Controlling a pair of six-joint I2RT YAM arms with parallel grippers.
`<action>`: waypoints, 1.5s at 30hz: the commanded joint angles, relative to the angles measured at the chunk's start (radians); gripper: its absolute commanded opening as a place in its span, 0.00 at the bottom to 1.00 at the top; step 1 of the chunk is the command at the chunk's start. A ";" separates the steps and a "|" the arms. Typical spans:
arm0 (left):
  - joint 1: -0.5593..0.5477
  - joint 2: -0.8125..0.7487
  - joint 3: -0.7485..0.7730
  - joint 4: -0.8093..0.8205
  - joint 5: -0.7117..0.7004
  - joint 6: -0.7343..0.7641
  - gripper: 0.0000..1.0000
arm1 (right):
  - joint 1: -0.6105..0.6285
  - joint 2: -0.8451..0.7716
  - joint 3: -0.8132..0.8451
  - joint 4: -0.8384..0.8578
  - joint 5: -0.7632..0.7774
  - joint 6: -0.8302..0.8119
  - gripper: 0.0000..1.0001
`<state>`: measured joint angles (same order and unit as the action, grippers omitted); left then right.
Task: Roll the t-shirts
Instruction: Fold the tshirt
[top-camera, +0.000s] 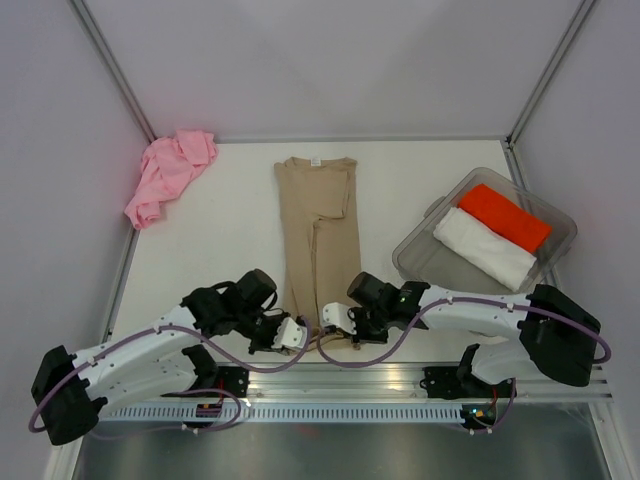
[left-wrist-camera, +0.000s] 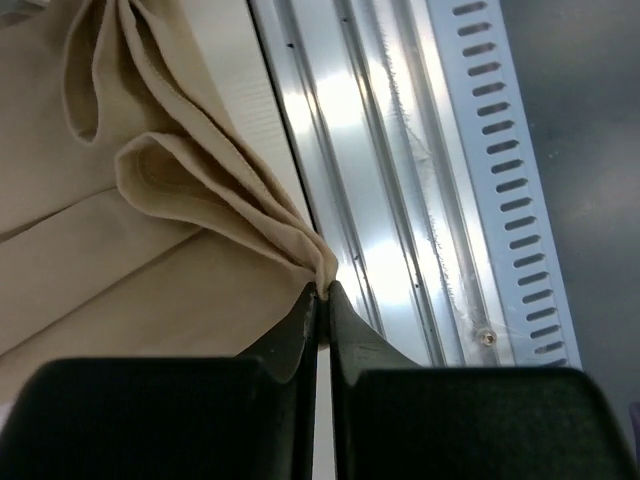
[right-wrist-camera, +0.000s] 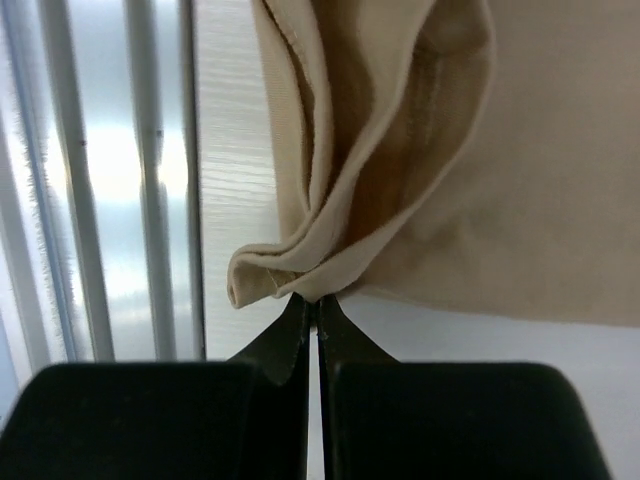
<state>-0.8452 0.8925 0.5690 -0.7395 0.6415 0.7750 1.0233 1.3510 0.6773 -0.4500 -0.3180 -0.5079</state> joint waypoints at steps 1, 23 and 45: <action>-0.061 -0.003 -0.018 -0.046 0.008 0.075 0.08 | 0.049 -0.004 -0.004 -0.007 0.016 -0.080 0.01; -0.075 -0.090 -0.021 0.004 -0.115 0.118 0.29 | 0.077 -0.429 -0.073 0.126 0.086 0.021 0.46; -0.158 -0.122 -0.262 0.235 -0.003 0.357 0.54 | 0.127 -0.133 -0.071 0.228 -0.288 -0.080 0.17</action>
<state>-0.9905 0.7818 0.3359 -0.5610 0.5842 1.0077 1.1385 1.2366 0.5949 -0.2028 -0.4648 -0.5095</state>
